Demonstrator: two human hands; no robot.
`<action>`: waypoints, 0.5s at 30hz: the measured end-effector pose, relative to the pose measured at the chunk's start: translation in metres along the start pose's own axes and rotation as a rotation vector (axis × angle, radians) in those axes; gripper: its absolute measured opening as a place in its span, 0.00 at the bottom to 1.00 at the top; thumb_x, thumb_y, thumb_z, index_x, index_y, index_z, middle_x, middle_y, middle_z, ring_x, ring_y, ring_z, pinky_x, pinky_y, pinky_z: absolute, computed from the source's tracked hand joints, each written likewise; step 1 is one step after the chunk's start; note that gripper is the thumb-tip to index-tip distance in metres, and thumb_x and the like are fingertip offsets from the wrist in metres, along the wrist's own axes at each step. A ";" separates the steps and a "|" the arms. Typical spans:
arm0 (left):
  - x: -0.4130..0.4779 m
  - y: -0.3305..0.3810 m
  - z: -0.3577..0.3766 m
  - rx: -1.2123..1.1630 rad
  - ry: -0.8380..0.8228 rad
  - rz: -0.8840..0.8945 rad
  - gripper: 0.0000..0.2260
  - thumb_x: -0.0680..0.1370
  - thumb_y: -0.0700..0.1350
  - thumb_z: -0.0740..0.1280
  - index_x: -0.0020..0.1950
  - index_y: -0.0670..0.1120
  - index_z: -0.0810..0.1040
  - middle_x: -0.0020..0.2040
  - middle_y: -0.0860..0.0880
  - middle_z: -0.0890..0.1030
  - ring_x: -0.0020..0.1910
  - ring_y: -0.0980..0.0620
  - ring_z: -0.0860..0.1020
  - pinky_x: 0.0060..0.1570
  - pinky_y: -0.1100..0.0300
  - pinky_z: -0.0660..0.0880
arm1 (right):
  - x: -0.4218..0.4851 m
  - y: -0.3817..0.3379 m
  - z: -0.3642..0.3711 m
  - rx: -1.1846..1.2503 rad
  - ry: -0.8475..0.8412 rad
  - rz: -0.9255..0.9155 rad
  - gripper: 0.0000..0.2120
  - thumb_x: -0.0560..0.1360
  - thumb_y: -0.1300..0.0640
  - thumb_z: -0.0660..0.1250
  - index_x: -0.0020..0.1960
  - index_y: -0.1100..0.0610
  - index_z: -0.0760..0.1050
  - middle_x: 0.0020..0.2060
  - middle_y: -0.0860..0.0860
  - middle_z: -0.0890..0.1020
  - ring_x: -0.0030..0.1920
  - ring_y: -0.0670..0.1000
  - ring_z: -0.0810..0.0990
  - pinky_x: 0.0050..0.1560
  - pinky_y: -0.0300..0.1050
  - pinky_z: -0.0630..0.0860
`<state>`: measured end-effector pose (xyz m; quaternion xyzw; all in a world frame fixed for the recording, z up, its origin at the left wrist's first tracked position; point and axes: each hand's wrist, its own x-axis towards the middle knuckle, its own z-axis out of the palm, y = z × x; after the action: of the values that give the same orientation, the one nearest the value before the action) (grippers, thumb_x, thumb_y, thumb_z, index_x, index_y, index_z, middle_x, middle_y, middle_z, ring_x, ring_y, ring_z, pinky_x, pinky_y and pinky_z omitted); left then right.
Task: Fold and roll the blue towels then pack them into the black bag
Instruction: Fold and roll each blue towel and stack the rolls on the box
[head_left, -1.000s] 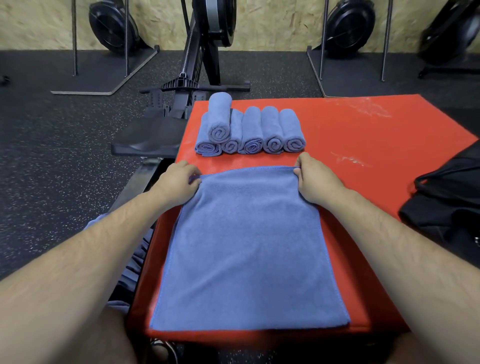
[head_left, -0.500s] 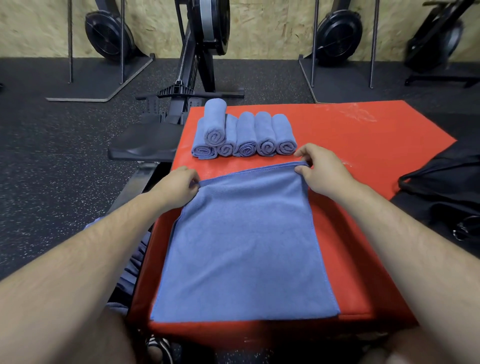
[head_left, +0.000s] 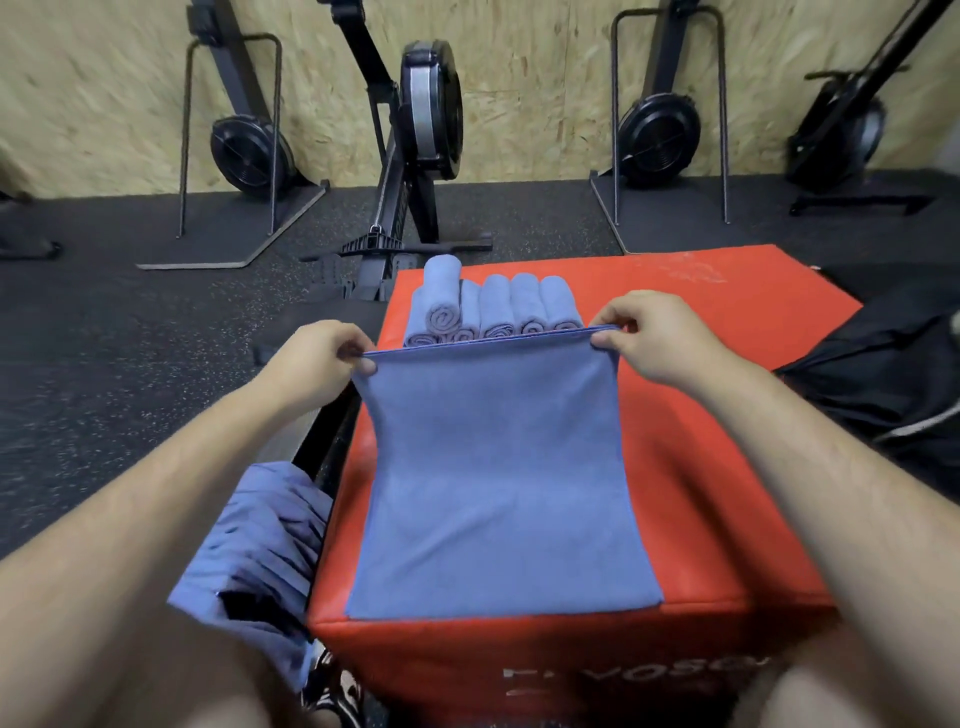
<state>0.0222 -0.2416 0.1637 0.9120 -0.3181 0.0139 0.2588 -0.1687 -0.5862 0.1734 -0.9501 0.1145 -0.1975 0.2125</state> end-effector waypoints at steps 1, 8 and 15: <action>-0.002 0.005 -0.012 -0.041 0.001 -0.020 0.06 0.74 0.38 0.74 0.41 0.48 0.81 0.39 0.46 0.79 0.40 0.46 0.78 0.40 0.61 0.75 | 0.000 -0.006 -0.009 -0.002 0.007 -0.011 0.03 0.74 0.57 0.73 0.48 0.54 0.83 0.44 0.50 0.81 0.47 0.52 0.76 0.47 0.45 0.68; 0.012 0.064 -0.106 -0.080 0.232 -0.030 0.03 0.77 0.43 0.72 0.44 0.47 0.80 0.37 0.48 0.81 0.30 0.54 0.75 0.28 0.62 0.69 | 0.026 -0.060 -0.081 0.032 0.099 0.018 0.04 0.74 0.59 0.71 0.46 0.51 0.82 0.38 0.44 0.81 0.44 0.49 0.80 0.41 0.43 0.70; -0.001 0.097 -0.156 -0.371 0.264 -0.078 0.04 0.79 0.38 0.70 0.51 0.37 0.79 0.44 0.39 0.85 0.32 0.54 0.84 0.24 0.68 0.73 | 0.030 -0.092 -0.131 0.091 0.152 0.012 0.05 0.76 0.59 0.68 0.45 0.50 0.81 0.35 0.47 0.84 0.35 0.45 0.80 0.34 0.39 0.70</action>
<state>-0.0144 -0.2305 0.3437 0.8508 -0.2429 0.0645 0.4615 -0.1848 -0.5612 0.3333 -0.9211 0.1267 -0.2728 0.2471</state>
